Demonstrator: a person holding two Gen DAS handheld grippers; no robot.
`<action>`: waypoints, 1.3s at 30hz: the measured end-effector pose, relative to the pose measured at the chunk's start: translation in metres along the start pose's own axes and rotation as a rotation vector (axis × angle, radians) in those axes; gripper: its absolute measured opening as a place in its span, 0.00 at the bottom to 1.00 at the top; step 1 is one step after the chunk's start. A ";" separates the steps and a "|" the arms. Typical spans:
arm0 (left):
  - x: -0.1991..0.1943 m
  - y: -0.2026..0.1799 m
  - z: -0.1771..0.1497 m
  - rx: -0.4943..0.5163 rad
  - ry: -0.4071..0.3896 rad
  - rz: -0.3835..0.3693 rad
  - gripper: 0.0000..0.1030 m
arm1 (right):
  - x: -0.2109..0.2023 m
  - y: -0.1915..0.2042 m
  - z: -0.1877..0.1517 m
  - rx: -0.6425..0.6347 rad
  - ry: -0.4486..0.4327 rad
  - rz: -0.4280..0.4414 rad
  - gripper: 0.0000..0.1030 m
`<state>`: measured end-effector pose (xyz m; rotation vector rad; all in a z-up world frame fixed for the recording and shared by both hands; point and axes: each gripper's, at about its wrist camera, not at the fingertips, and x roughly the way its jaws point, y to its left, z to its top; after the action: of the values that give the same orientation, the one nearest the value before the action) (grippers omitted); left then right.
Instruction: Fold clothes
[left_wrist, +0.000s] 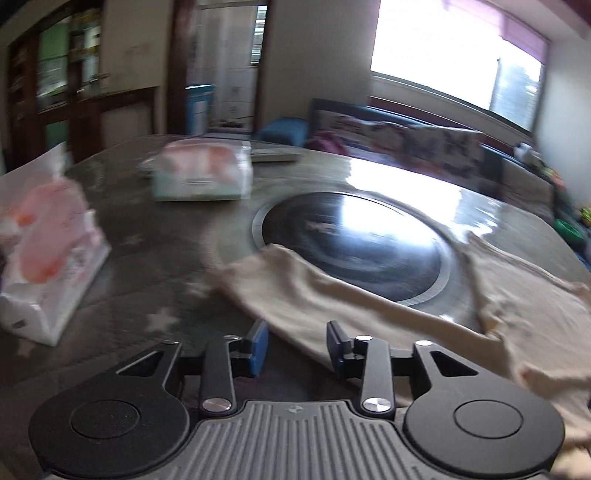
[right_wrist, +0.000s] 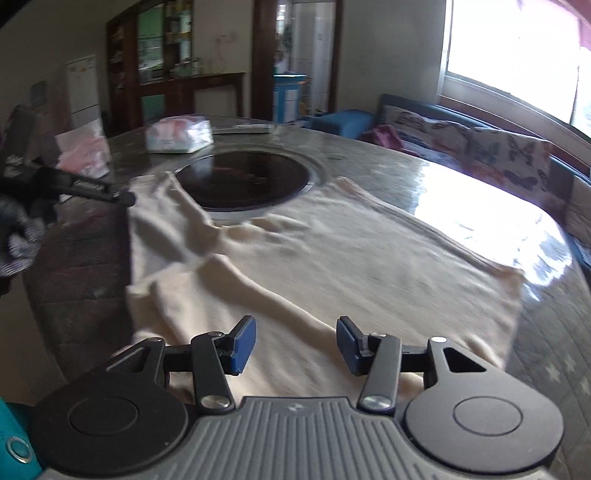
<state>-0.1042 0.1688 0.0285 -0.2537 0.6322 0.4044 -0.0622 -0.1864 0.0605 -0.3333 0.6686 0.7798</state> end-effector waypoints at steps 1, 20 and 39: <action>0.004 0.006 0.003 -0.018 -0.002 0.027 0.43 | 0.005 0.005 0.002 -0.015 0.002 0.016 0.48; 0.006 0.002 0.031 -0.130 -0.041 -0.138 0.05 | -0.033 -0.005 -0.003 0.039 -0.076 -0.048 0.49; -0.079 -0.196 -0.004 0.102 0.096 -0.896 0.05 | -0.083 -0.077 -0.074 0.374 -0.142 -0.219 0.49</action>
<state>-0.0777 -0.0300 0.0949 -0.4300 0.5695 -0.5023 -0.0800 -0.3202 0.0630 -0.0076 0.6175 0.4523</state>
